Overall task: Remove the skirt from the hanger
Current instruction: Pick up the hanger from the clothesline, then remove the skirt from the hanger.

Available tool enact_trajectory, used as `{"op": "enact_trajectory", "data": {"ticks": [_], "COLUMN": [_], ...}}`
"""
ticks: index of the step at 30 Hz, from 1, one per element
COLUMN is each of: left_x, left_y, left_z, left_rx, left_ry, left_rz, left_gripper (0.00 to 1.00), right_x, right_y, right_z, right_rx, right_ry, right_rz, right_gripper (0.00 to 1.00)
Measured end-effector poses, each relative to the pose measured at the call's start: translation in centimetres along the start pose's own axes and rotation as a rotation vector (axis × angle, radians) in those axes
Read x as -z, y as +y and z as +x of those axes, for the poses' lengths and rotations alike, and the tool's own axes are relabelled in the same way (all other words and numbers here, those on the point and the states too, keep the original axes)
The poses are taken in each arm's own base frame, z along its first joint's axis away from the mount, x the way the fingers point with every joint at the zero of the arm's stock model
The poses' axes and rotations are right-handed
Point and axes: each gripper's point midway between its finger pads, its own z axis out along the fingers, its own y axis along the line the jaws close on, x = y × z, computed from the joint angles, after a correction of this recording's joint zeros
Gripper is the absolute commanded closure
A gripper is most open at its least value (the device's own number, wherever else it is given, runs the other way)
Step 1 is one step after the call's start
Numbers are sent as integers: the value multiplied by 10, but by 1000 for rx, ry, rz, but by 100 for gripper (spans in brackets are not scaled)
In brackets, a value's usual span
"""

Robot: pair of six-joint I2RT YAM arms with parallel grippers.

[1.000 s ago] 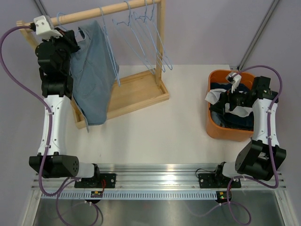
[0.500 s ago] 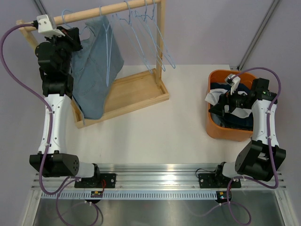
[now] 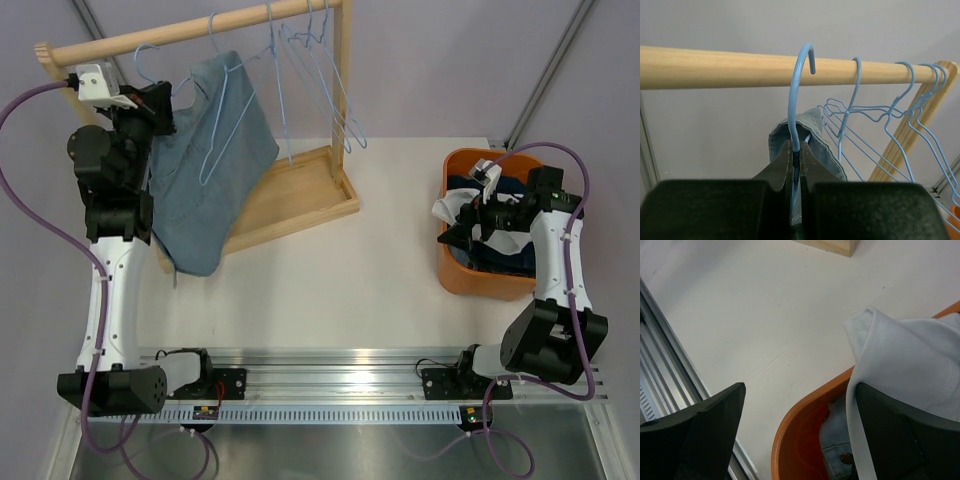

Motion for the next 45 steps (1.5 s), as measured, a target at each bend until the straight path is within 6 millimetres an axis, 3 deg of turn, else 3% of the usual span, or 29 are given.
{"op": "enact_trajectory", "data": {"ticks": [6, 13, 21, 25, 35, 45], "left_x": [41, 94, 144, 159, 192, 230], "left_y": [-1, 6, 11, 6, -41, -131], "left_z": [25, 79, 106, 125, 200, 255], "left_rx": [10, 35, 57, 97, 211, 288], "left_ry": [56, 214, 343, 407, 674, 849], "left_rz": [-12, -68, -142, -133, 59, 391], "left_gripper": [100, 100, 100, 100, 100, 100], "right_x": [-9, -35, -81, -95, -120, -126], "right_y": [32, 108, 154, 171, 173, 148], "right_z": [-12, -29, -21, -30, -48, -67], "right_rx": [94, 233, 219, 193, -7, -253], "right_ry": [-47, -62, 14, 12, 6, -52], "right_rz": [-87, -273, -368, -375, -308, -98], "right_gripper": [1, 0, 0, 0, 1, 1]}}
